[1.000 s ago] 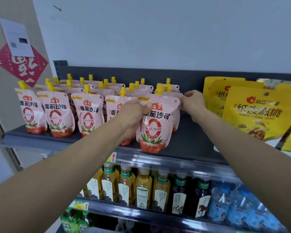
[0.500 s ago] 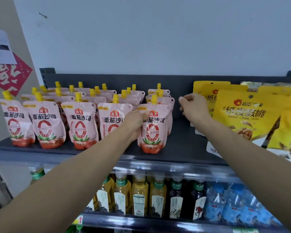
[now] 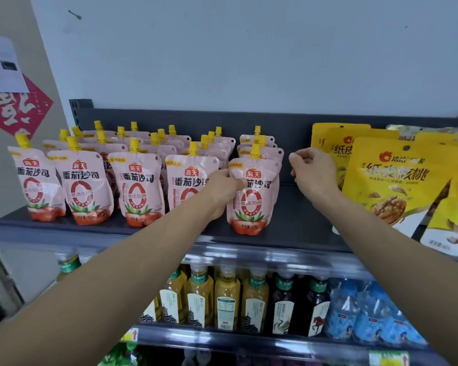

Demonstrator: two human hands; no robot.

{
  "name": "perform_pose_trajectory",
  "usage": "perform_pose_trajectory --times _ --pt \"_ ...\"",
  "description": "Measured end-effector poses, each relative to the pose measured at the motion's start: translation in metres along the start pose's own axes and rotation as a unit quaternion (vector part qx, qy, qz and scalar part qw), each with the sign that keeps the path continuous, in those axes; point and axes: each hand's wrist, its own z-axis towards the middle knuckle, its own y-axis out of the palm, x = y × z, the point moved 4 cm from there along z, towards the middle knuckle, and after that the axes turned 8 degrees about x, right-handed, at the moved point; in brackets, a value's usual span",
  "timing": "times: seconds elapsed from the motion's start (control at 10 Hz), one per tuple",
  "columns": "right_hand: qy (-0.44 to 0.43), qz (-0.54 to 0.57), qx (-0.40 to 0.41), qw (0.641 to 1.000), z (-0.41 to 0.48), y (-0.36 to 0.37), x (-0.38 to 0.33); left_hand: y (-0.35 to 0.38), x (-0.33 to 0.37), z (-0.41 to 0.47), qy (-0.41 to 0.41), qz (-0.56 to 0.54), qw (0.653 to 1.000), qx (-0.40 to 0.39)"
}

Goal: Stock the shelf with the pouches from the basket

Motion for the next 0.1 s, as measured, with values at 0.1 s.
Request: perform_pose_trajectory --times 0.1 --pt "-0.027 -0.01 0.02 0.999 -0.0054 -0.0082 -0.0063 -0.0088 -0.0026 -0.0017 0.057 0.145 0.988 0.007"
